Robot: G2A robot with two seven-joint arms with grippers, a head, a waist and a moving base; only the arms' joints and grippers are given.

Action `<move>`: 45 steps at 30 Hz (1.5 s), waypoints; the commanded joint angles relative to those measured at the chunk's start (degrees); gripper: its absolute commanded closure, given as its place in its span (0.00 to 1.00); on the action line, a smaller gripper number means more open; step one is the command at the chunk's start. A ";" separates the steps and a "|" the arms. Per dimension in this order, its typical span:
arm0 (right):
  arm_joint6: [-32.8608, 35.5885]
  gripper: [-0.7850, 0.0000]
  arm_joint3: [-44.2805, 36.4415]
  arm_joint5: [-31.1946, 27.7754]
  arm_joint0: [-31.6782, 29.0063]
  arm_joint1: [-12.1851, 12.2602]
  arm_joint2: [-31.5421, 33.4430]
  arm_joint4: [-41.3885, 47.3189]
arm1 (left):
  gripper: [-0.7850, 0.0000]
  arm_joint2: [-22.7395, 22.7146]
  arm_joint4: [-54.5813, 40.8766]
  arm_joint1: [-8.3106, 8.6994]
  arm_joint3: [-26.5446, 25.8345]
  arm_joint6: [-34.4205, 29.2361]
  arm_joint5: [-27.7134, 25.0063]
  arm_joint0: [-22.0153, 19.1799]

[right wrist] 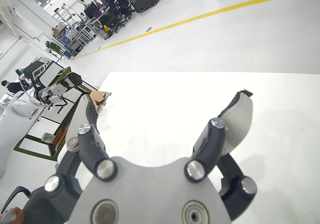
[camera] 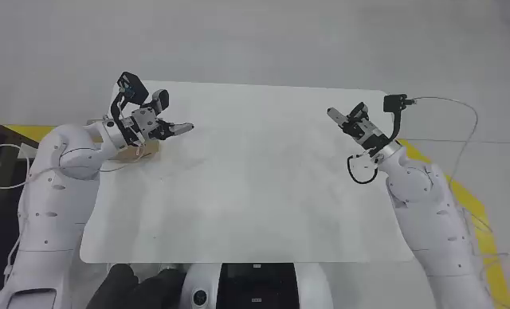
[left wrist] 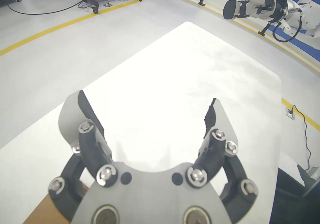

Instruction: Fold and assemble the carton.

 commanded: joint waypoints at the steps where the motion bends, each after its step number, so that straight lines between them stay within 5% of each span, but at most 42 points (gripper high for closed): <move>1: 0.00 0.00 0.00 0.00 0.00 0.00 0.00 0.00 | 0.00 0.00 0.00 0.00 0.00 0.00 0.00 0.00; 15: 0.00 0.00 0.00 0.00 0.00 0.00 0.00 0.00 | 0.00 0.00 0.00 0.00 0.00 0.00 0.00 0.00; 20: 0.00 0.00 0.00 0.00 0.00 0.00 0.00 0.00 | 0.00 -0.76 -0.20 0.17 3.59 -2.22 6.14 -1.13; 35: 0.00 0.00 0.00 0.00 0.00 0.00 0.00 0.00 | 0.00 -1.11 -21.24 1.43 36.71 -22.64 8.51 -20.95; 42: 0.00 0.00 0.00 0.00 0.00 0.00 0.00 0.00 | 0.00 -3.25 -28.58 2.74 49.76 -28.93 5.26 -25.73; 45: 0.00 0.00 0.00 0.00 0.00 0.00 0.00 0.00 | 0.00 -3.43 -29.61 2.84 50.68 -29.76 4.91 -26.01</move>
